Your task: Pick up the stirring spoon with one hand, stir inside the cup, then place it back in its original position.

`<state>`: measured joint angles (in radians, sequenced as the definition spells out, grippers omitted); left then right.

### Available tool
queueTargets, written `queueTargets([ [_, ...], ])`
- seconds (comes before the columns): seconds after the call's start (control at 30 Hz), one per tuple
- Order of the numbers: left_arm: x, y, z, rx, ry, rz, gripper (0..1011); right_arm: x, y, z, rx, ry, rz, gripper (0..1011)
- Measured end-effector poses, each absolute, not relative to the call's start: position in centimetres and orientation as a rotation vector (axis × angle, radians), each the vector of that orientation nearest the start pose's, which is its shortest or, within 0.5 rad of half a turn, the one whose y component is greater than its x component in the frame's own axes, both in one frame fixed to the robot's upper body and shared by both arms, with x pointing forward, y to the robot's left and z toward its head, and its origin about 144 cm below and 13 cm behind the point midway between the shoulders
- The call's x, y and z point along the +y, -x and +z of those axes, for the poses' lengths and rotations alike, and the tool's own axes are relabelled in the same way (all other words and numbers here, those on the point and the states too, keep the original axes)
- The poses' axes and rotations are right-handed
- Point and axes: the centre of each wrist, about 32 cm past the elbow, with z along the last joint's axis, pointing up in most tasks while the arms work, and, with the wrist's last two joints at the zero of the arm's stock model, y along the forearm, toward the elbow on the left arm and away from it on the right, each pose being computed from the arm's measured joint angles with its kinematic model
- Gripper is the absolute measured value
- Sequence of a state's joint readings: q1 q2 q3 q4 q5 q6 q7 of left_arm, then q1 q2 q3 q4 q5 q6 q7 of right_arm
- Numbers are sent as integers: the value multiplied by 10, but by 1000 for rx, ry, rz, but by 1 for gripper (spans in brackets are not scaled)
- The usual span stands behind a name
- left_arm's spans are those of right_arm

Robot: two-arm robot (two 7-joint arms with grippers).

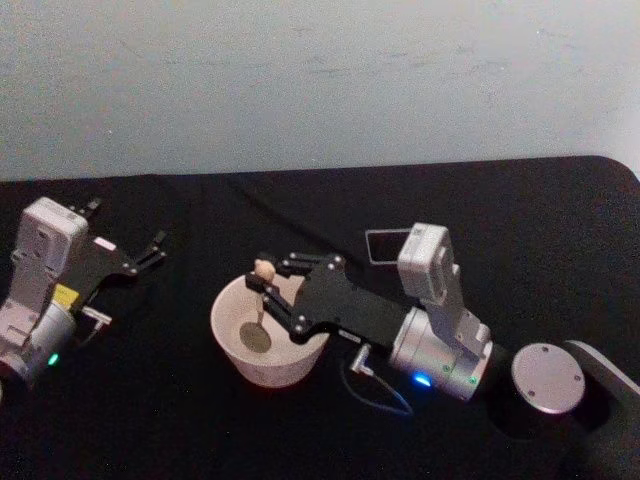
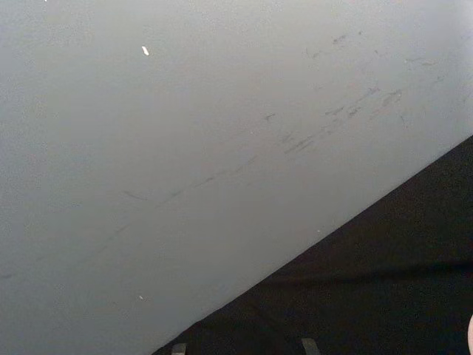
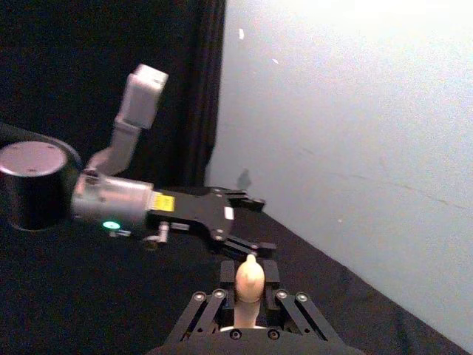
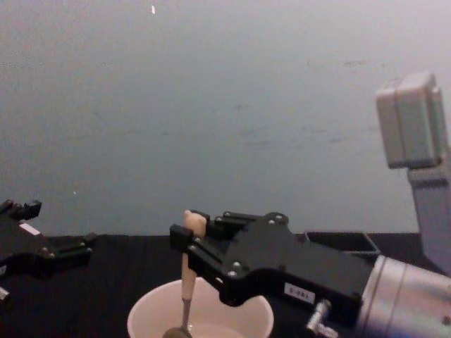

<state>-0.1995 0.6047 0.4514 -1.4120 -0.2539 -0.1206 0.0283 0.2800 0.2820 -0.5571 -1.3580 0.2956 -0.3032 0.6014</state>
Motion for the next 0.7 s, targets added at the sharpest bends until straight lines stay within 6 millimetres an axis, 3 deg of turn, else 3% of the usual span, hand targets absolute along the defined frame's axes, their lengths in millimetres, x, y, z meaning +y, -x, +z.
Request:
queueTargets([
  [0.3,310,-489,1140,-285,-304,1248,1001,-166,-517,1135,-215,-53,-573,214],
  [0.7,310,-489,1140,-285,-304,1248,1001,-172,-518,1135,-211,-47,-598,214],
])
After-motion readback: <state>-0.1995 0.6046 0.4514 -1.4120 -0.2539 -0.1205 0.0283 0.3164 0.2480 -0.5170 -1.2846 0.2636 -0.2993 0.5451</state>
